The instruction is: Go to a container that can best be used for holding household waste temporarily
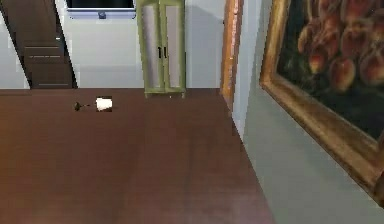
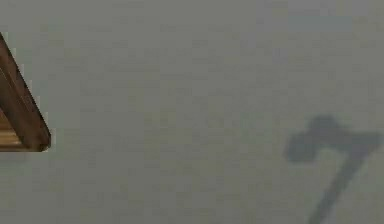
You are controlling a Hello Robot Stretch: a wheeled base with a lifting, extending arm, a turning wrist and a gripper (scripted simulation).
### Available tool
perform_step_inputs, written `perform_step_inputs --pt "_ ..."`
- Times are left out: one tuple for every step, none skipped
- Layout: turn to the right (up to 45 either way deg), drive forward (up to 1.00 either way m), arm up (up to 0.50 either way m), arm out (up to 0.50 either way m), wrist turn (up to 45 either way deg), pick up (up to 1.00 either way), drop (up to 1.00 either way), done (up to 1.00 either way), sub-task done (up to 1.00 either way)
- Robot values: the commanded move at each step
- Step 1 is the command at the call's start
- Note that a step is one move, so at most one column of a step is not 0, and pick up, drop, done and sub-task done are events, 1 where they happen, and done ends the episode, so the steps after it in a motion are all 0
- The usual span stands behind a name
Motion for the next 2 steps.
perform_step_inputs --pt "-36.0 0.00 0.00 0.00 0.0 0.00 0.00 0.00 0.00" --pt "0.0 0.45 0.00 0.00 0.0 0.00 0.00 0.00 0.00"
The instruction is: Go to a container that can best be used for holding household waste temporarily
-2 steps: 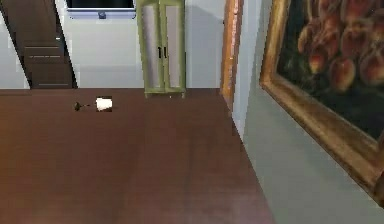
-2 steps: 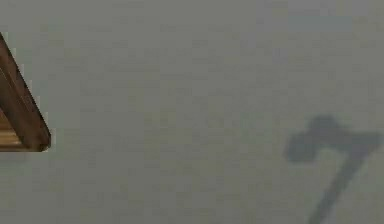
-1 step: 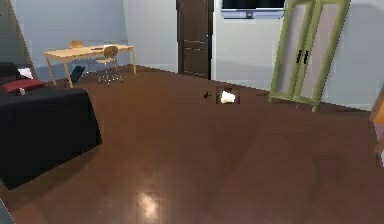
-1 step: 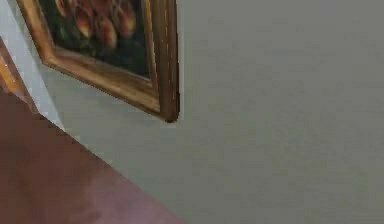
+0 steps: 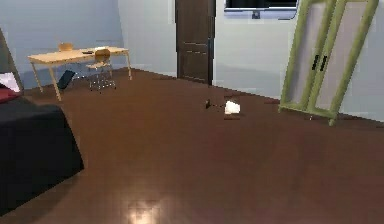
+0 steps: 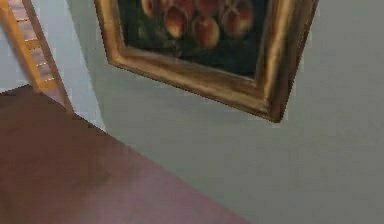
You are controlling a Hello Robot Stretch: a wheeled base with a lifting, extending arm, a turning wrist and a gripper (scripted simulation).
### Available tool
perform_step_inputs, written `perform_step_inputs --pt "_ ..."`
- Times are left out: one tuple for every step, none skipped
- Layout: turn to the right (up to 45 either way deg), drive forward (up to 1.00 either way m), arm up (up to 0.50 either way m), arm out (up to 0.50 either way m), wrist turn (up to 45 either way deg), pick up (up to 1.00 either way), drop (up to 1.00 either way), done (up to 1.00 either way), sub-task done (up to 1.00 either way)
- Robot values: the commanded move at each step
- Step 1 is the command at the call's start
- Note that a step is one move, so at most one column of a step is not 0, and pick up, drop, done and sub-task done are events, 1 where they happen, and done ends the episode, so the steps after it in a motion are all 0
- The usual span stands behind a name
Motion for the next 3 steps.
perform_step_inputs --pt "-24.0 0.00 0.00 0.00 0.0 0.00 0.00 0.00 0.00" --pt "0.0 1.00 0.00 0.00 0.0 0.00 0.00 0.00 0.00" --pt "0.0 0.95 0.00 0.00 0.0 0.00 0.00 0.00 0.00"
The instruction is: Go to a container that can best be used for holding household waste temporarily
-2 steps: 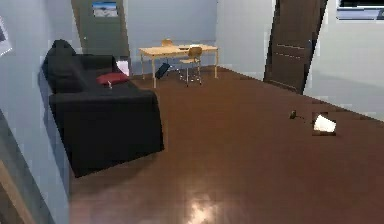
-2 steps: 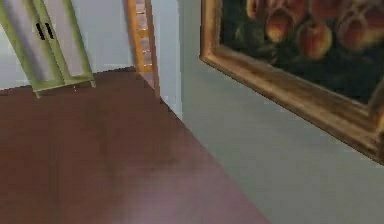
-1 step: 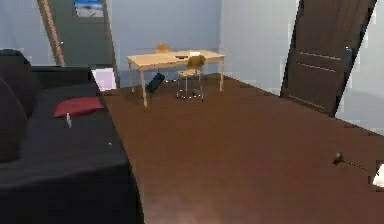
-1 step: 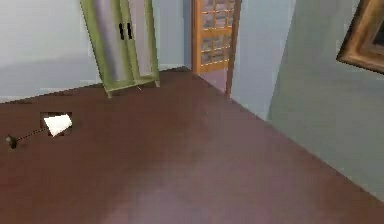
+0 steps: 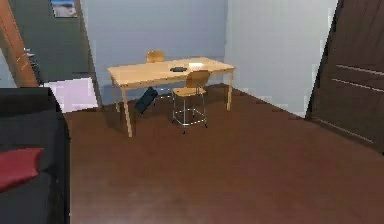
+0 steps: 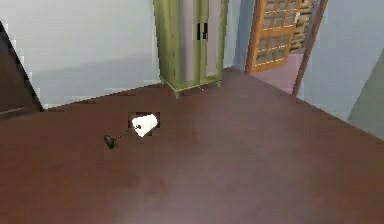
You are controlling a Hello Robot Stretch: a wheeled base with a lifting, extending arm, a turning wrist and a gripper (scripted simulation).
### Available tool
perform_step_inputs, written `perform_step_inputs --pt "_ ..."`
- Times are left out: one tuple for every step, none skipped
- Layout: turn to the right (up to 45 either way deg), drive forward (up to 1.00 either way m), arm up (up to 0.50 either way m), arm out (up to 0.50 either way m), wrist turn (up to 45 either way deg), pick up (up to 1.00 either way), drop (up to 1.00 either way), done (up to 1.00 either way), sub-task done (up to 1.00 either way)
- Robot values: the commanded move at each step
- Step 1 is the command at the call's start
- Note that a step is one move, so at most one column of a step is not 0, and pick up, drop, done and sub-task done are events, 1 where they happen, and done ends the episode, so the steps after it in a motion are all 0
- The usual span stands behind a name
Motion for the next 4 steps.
perform_step_inputs --pt "-24.0 0.00 0.00 0.00 0.0 0.00 0.00 0.00 0.00" --pt "0.0 1.00 0.00 0.00 0.0 0.00 0.00 0.00 0.00" --pt "0.0 1.00 0.00 0.00 0.0 0.00 0.00 0.00 0.00" --pt "-3.0 0.00 0.00 0.00 0.0 0.00 0.00 0.00 0.00"
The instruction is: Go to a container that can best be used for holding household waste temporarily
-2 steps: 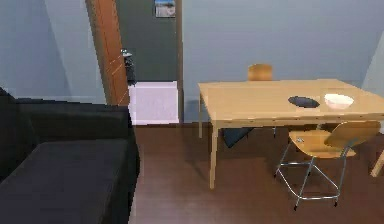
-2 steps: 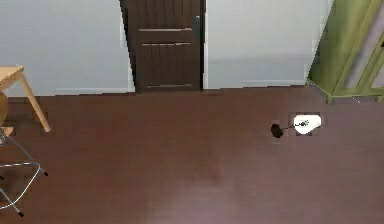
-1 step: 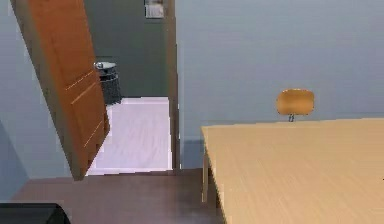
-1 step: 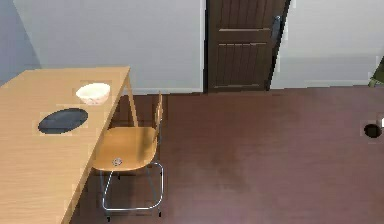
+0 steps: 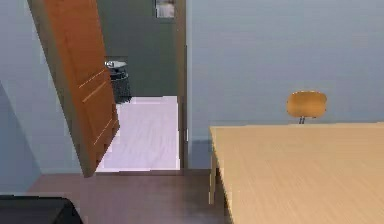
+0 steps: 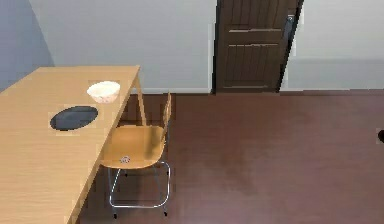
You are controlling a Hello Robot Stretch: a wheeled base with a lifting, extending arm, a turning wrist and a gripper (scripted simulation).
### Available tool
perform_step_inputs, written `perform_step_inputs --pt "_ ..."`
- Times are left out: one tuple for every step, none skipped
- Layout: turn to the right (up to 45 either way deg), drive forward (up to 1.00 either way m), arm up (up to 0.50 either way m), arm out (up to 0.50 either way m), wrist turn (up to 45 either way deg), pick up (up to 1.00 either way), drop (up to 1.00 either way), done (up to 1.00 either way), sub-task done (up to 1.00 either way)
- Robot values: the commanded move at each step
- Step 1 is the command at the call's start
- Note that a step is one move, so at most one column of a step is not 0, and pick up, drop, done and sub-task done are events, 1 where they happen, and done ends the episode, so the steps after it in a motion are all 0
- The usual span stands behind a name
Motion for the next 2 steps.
perform_step_inputs --pt "-45.0 0.00 0.00 0.00 0.0 0.00 0.00 0.00 0.00" --pt "0.0 0.20 0.00 0.00 0.0 0.00 0.00 0.00 0.00"
